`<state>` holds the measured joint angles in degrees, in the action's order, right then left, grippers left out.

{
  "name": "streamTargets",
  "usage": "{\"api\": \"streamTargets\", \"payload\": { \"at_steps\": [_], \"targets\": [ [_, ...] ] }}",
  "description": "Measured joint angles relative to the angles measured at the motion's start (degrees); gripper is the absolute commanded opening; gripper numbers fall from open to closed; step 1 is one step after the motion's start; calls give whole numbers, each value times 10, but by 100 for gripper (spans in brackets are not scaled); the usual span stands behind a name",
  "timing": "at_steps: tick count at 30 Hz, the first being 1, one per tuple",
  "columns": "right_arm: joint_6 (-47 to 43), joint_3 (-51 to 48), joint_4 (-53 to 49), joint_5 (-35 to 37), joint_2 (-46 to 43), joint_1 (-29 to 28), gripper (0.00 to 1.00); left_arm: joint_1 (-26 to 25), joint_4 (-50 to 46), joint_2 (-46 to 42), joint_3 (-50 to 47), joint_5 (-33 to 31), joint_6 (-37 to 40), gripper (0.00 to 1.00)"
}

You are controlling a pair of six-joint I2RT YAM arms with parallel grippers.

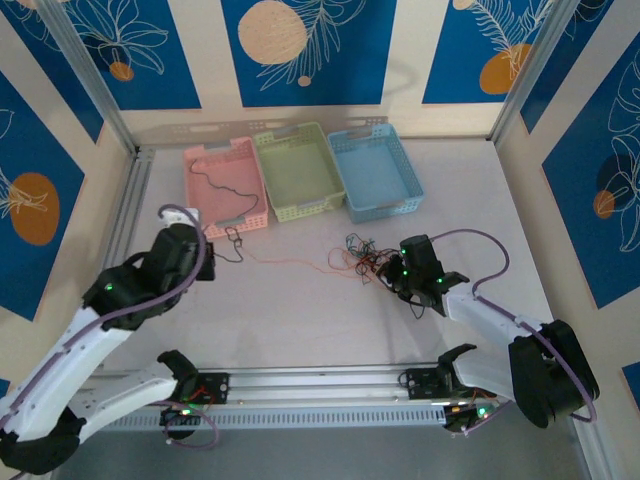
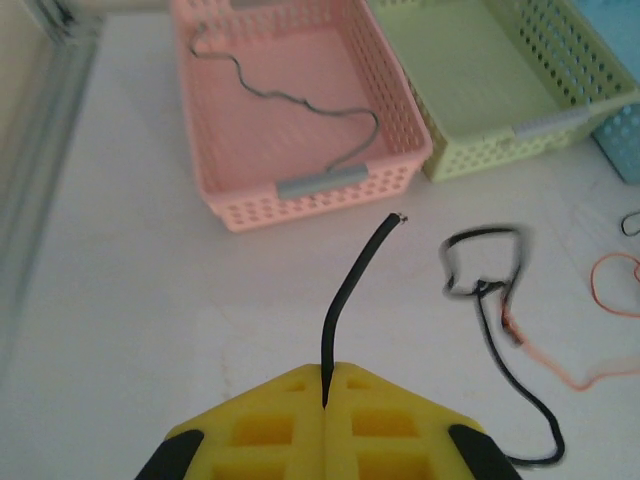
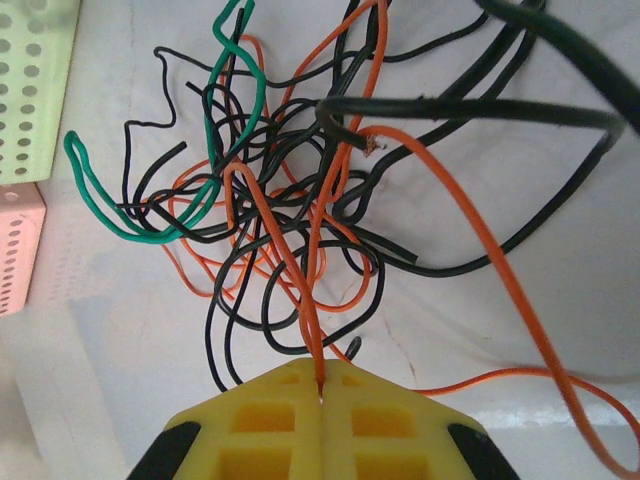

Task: Untangle the cables

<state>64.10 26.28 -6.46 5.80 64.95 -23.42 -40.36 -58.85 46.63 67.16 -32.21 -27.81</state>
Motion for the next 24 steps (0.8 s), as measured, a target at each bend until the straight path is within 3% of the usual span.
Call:
{"api": "streamTargets", "payload": {
  "at_steps": [5,10,13,16,21,24],
  "targets": [
    [0,0,-7,5,0,0,0,0,-48,-38,72,-29,30,0],
    [0,0,-8,9,0,0,0,0,-55,-75,82,-14,55,0],
    [-3,0,-3,6,0,0,1,0,-26,-94,55,41,75,0],
    [-12,-1,5,-3,-11,0,8,0,15,-97,20,119,89,0],
    [-34,-19,45,-26,-78,-3,30,0,96,-97,-48,257,98,0],
    [-56,-21,56,-40,-102,-3,38,0,135,-98,-72,317,100,0]
  ]
}}
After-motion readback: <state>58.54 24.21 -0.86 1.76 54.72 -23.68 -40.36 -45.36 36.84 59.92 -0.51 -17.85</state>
